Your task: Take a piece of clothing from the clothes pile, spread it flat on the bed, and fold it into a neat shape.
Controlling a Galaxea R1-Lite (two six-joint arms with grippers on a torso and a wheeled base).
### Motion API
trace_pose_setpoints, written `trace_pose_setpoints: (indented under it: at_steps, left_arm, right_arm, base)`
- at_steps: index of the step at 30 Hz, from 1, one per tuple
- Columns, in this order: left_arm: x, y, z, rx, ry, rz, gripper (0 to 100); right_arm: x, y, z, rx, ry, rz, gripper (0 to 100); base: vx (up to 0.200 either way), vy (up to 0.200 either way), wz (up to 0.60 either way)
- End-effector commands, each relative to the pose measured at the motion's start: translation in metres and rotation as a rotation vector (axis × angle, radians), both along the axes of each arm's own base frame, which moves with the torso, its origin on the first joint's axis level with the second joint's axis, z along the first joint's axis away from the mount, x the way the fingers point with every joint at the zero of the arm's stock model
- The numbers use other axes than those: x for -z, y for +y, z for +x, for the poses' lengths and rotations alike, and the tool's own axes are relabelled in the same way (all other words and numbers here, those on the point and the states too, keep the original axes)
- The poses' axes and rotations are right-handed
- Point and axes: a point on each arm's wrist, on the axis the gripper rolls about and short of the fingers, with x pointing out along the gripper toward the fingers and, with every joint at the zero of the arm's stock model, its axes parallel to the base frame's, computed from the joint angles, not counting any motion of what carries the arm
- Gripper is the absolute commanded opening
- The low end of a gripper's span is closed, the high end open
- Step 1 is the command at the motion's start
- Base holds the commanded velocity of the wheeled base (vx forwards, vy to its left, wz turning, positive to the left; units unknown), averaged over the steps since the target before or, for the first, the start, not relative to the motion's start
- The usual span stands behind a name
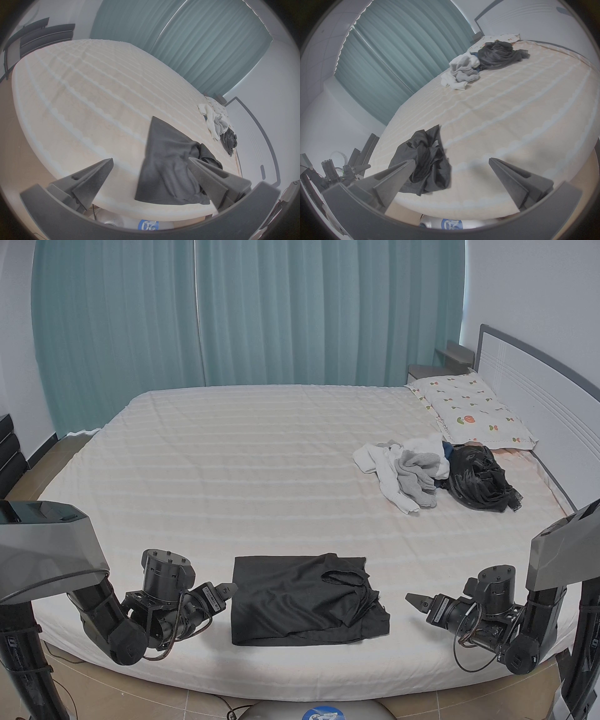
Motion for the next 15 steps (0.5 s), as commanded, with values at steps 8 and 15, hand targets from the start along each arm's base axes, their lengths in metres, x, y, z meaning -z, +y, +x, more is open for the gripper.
trace_pose_setpoints:
  at_steps: [8, 15]
  left_arm:
    - [0.008, 0.011, 0.005, -0.032, 0.027, 0.001, 100]
    - [0.016, 0.010, 0.005, -0.030, 0.049, 0.008, 100]
  right_arm:
    - [-0.007, 0.033, 0.036, -0.064, -0.077, -0.134, 100]
    - [-0.012, 0.043, 0.059, -0.149, -0.132, -0.297, 100]
  base:
    - [0.000, 0.175, 0.00]
    - [0.000, 0.000, 0.00]
